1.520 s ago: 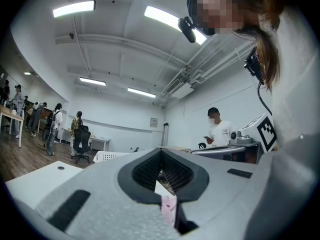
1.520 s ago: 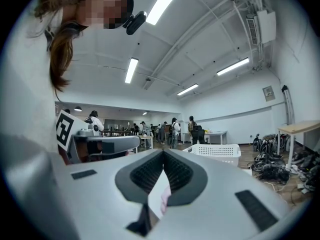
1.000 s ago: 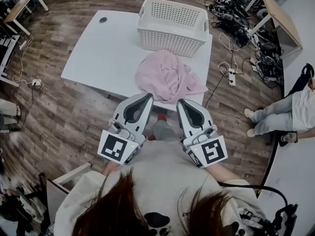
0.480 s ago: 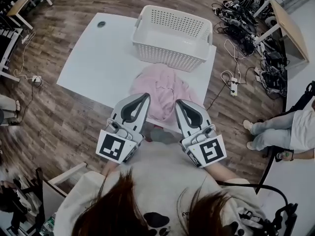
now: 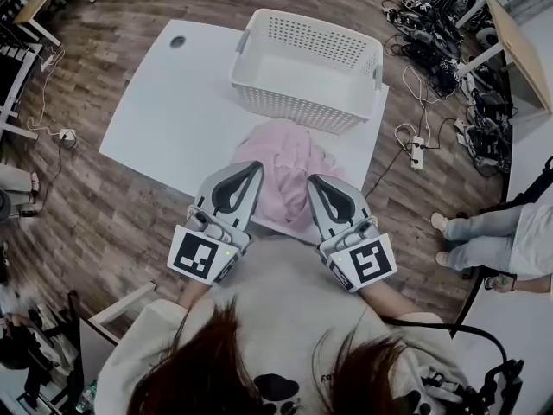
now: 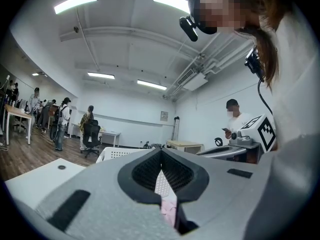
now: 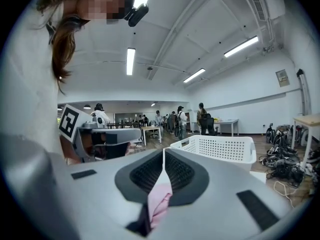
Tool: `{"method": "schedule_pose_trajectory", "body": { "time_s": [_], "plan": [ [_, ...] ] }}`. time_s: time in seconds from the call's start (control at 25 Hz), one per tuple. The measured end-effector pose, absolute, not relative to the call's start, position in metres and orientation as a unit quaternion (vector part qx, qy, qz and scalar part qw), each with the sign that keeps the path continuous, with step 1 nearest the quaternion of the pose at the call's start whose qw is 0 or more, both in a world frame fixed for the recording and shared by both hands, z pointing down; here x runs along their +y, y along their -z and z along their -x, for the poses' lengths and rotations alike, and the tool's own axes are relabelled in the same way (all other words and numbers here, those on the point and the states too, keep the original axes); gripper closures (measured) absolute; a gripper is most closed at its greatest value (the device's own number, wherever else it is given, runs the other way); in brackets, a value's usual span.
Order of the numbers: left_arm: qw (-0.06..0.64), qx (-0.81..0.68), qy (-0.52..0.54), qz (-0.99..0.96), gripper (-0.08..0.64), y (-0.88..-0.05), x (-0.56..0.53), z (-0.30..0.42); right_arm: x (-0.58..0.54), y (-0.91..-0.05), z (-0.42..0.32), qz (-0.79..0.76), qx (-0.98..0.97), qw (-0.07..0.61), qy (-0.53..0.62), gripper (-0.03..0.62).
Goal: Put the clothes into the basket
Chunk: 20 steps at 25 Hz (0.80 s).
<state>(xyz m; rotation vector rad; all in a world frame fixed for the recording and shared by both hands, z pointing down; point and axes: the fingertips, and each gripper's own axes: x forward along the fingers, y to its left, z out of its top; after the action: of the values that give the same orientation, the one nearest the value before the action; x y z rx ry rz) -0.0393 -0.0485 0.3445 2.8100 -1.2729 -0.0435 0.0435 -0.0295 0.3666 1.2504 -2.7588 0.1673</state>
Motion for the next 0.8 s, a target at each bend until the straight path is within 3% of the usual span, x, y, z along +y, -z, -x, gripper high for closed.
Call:
{"method": "schedule_pose_trajectory", "body": {
  "time_s": [0.36, 0.44, 0.56, 0.8],
  "plan": [
    [0.029, -0.394, 0.018, -0.918, 0.552, -0.348, -0.078, 0.044, -0.049, -0.396, -0.035, -0.395, -0.910, 0.088, -0.093, 0.566],
    [0.032, -0.392, 0.016, -0.919, 0.552, -0.350, -0.081, 0.044, -0.050, -0.406, -0.034, -0.389, -0.910, 0.098, -0.108, 0.503],
    [0.037, -0.391, 0.012, -0.920, 0.552, -0.353, -0.083, 0.045, -0.052, -0.425, -0.034, -0.387, -0.906, 0.131, -0.113, 0.469],
    [0.039, -0.389, 0.012, -0.920, 0.552, -0.355, -0.085, 0.046, -0.054, -0.499, -0.038, -0.362, -0.885, 0.272, -0.111, 0.360]
  ]
}}
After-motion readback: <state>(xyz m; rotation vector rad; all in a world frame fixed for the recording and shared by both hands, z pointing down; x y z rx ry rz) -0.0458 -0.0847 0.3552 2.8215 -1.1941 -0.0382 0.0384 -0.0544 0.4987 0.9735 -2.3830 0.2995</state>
